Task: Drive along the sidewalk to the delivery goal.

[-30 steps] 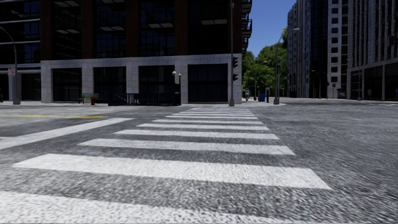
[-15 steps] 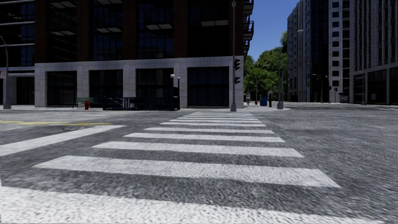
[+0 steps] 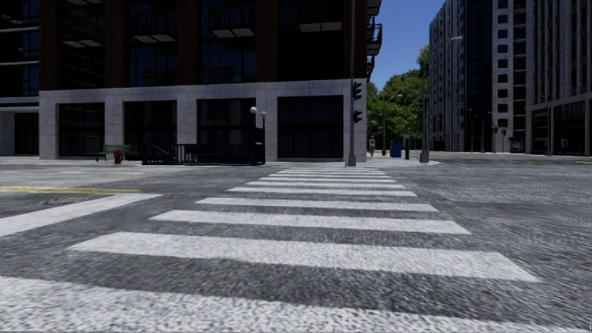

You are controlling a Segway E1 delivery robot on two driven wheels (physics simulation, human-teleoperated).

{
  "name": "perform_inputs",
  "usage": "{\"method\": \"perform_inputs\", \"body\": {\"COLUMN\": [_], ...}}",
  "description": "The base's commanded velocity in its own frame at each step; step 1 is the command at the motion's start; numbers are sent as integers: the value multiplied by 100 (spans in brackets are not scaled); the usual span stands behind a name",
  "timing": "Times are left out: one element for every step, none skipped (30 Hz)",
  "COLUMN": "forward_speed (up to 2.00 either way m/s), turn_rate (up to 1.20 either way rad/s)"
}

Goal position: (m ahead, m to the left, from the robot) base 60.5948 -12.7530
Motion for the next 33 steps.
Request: {"method": "perform_inputs", "body": {"forward_speed": [200,200,200,200,200,200,200,200,200,200,200,200,200,200,200,200,200,200,200,200,200,200,200,200,200,200,200,200,200,200,200,200,200], "turn_rate": [0,0,0,0,0,0,0,0,0,0,0,0,0,0,0,0,0,0,0,0,0,-2,-4,-4,-4,-4,-4,-4,-4,-4,-4,-4,-4]}}
